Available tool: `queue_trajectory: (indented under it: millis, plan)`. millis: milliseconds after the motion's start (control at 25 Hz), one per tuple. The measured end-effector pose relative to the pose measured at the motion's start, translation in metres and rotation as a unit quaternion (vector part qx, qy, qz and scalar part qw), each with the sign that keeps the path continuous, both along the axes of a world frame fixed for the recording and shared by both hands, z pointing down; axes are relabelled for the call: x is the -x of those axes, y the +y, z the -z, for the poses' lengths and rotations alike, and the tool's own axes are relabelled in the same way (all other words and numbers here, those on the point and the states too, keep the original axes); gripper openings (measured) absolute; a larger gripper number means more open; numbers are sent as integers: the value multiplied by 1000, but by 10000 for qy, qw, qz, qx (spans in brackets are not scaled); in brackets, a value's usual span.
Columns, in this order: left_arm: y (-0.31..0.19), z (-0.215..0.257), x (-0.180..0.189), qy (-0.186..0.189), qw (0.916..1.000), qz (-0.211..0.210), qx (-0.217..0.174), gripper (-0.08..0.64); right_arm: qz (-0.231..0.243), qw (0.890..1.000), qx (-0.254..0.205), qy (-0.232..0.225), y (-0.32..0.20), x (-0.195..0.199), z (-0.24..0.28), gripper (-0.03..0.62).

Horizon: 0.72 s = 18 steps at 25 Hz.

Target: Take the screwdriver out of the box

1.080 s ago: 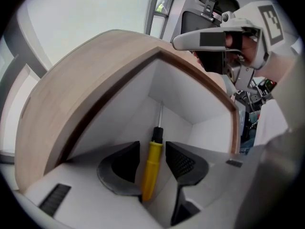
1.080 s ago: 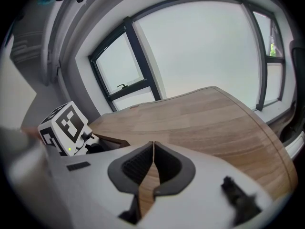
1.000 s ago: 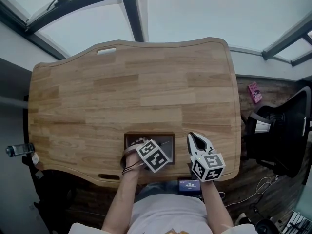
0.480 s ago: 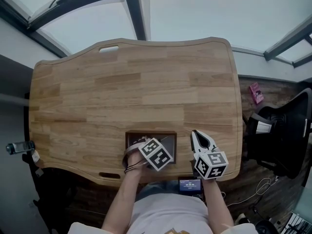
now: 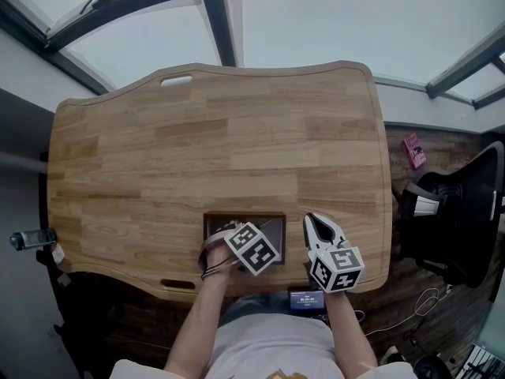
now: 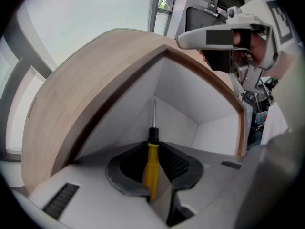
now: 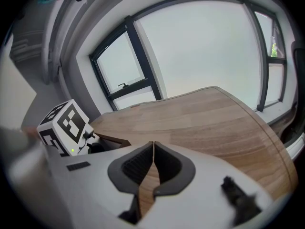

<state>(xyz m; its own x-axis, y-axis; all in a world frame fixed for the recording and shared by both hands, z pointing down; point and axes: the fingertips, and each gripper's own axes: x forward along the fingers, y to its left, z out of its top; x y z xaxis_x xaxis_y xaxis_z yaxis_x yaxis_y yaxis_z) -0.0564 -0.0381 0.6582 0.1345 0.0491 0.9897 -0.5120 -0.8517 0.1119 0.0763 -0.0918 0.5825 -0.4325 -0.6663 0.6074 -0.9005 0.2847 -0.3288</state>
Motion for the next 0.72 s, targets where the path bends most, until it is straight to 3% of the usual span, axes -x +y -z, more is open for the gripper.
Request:
queue_trajectory:
  millis: [280,720]
  plan:
    - [-1,2,0,53,10000,-14,-31,80,-10,9968,-118,787,-4,-4,1,32]
    - [4,7,-2,190,9998,81,-67,81,24,9963,-270,820,-3,-1,10,32]
